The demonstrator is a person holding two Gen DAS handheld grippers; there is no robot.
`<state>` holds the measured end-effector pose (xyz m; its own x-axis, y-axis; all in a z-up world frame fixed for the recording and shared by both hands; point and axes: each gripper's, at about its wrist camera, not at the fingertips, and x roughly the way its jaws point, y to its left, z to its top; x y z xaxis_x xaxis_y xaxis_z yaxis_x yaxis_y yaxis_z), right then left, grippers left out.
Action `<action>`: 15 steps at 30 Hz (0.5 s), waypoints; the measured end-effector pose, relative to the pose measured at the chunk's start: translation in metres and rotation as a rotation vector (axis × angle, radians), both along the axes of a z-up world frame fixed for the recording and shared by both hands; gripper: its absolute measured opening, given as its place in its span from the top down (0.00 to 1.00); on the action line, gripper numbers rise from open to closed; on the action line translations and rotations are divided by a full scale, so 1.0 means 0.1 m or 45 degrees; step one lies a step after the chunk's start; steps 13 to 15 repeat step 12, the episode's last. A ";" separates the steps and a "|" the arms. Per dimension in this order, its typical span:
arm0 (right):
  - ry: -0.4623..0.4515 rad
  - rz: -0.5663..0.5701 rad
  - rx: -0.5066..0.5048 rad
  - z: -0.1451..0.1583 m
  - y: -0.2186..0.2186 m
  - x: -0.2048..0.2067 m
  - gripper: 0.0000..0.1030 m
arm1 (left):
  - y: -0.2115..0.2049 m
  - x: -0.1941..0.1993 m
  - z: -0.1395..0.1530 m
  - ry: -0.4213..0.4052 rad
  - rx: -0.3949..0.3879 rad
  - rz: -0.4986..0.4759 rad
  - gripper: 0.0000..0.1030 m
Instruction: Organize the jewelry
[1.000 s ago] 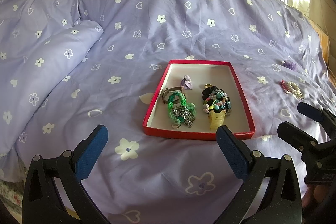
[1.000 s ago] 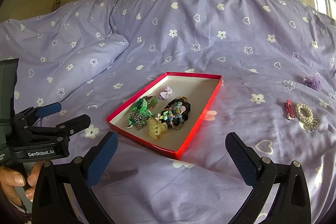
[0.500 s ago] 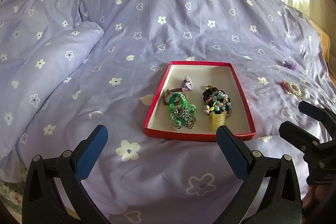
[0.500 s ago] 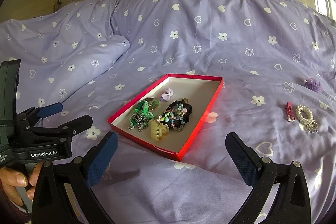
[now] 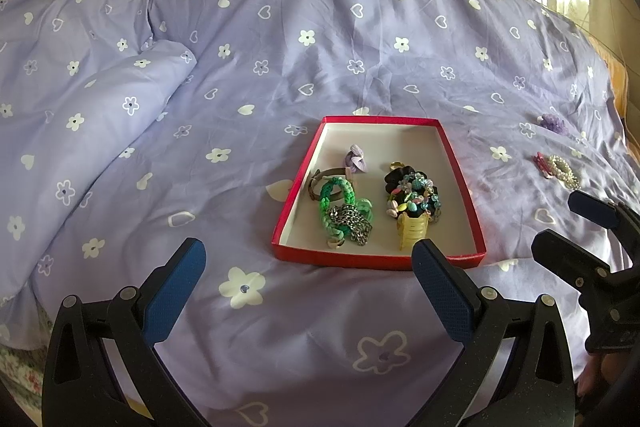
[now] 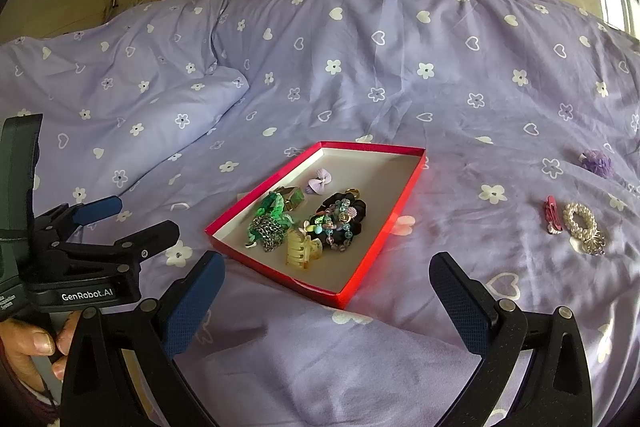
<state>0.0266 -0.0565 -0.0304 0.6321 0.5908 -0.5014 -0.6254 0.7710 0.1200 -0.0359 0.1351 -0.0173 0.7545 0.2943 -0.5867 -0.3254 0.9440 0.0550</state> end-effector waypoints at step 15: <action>0.011 -0.001 -0.002 0.02 -0.01 0.06 0.00 | 0.00 0.05 0.00 0.002 -0.008 -0.006 0.00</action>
